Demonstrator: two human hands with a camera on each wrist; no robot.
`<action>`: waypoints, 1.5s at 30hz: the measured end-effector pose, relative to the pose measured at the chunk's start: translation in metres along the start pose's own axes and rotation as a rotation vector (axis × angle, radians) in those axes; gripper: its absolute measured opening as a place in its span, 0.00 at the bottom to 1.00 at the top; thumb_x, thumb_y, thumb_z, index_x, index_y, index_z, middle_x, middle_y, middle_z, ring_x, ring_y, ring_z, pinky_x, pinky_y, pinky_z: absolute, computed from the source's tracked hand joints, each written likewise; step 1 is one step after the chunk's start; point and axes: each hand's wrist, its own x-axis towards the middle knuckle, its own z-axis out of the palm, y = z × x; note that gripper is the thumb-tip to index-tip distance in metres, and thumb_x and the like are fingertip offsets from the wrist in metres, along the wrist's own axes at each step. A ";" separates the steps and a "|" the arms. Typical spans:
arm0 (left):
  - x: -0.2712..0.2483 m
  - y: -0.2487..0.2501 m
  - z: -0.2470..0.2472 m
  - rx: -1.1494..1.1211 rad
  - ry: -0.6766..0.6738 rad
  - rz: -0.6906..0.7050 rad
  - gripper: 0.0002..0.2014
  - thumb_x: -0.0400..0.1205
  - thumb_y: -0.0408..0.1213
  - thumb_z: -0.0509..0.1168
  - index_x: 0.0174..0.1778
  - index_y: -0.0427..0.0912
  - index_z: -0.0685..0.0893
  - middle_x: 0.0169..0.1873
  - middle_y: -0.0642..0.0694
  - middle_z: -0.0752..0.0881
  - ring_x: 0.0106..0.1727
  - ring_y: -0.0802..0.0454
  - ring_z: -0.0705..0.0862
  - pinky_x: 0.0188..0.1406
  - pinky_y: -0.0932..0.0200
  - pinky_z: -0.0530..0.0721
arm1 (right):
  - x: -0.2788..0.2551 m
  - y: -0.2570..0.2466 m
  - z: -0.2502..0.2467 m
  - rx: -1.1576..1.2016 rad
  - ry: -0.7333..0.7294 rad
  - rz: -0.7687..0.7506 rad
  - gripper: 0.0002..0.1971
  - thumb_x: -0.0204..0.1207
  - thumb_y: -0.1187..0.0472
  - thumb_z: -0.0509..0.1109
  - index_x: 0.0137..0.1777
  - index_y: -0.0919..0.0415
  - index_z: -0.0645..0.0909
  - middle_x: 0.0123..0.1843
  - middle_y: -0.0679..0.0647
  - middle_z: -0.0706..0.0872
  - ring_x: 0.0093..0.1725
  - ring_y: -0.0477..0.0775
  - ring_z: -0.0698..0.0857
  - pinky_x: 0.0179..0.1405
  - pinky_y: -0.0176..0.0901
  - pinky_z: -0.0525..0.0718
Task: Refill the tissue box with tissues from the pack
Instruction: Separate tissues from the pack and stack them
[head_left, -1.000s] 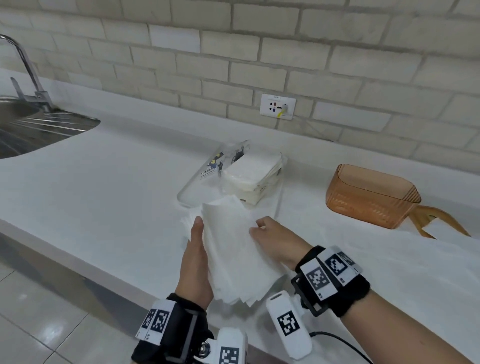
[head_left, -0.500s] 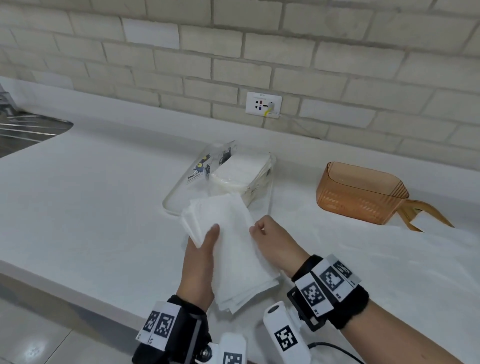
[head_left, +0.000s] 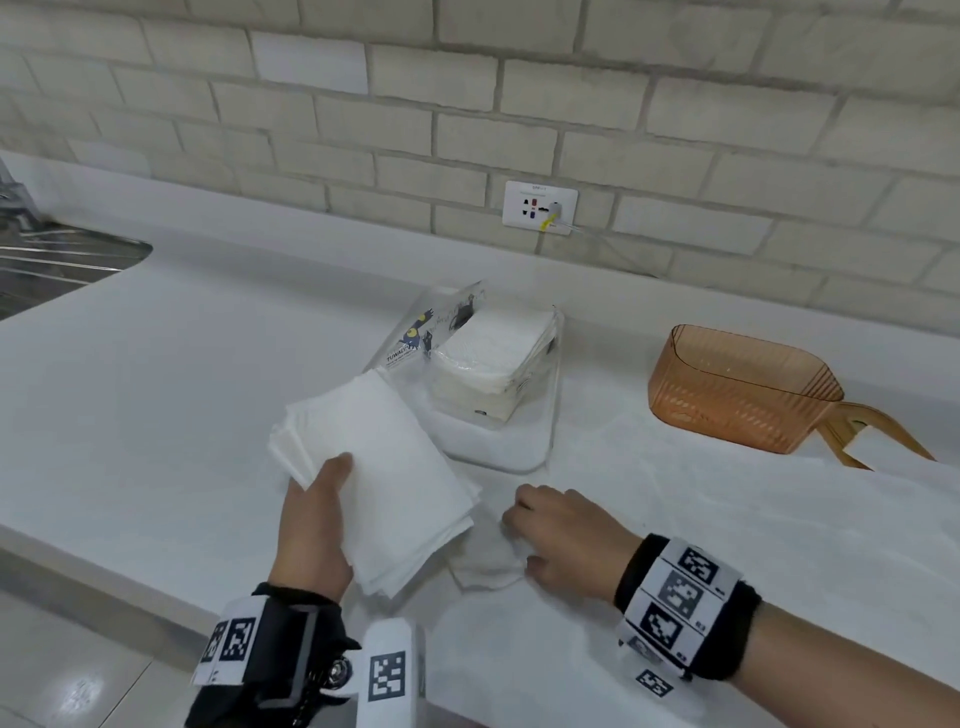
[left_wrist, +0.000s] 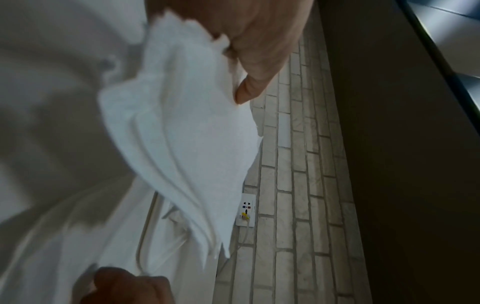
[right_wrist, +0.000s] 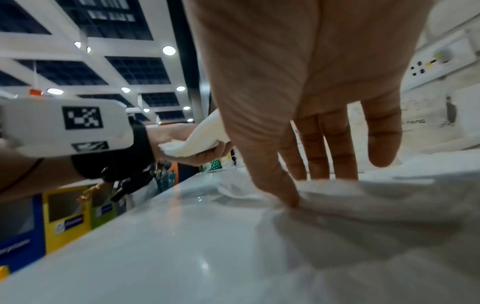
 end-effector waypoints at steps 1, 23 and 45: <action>-0.001 -0.001 0.000 0.011 -0.008 0.000 0.15 0.84 0.34 0.58 0.67 0.44 0.78 0.56 0.43 0.86 0.52 0.45 0.85 0.45 0.53 0.82 | 0.001 -0.003 0.003 -0.017 0.024 -0.016 0.17 0.74 0.65 0.65 0.63 0.63 0.76 0.60 0.58 0.76 0.58 0.61 0.76 0.45 0.44 0.63; -0.013 -0.028 0.034 0.051 -0.105 -0.032 0.14 0.83 0.30 0.59 0.65 0.39 0.78 0.53 0.37 0.87 0.47 0.41 0.86 0.41 0.52 0.82 | -0.026 0.063 -0.057 1.676 0.301 0.651 0.09 0.80 0.64 0.60 0.41 0.67 0.79 0.24 0.57 0.78 0.22 0.53 0.76 0.29 0.45 0.77; -0.053 -0.082 0.116 0.233 -0.309 -0.216 0.15 0.81 0.33 0.60 0.63 0.41 0.80 0.53 0.31 0.87 0.52 0.37 0.87 0.50 0.44 0.86 | -0.080 0.050 -0.101 1.689 0.664 0.236 0.02 0.79 0.62 0.65 0.47 0.60 0.78 0.37 0.50 0.89 0.35 0.48 0.87 0.35 0.39 0.85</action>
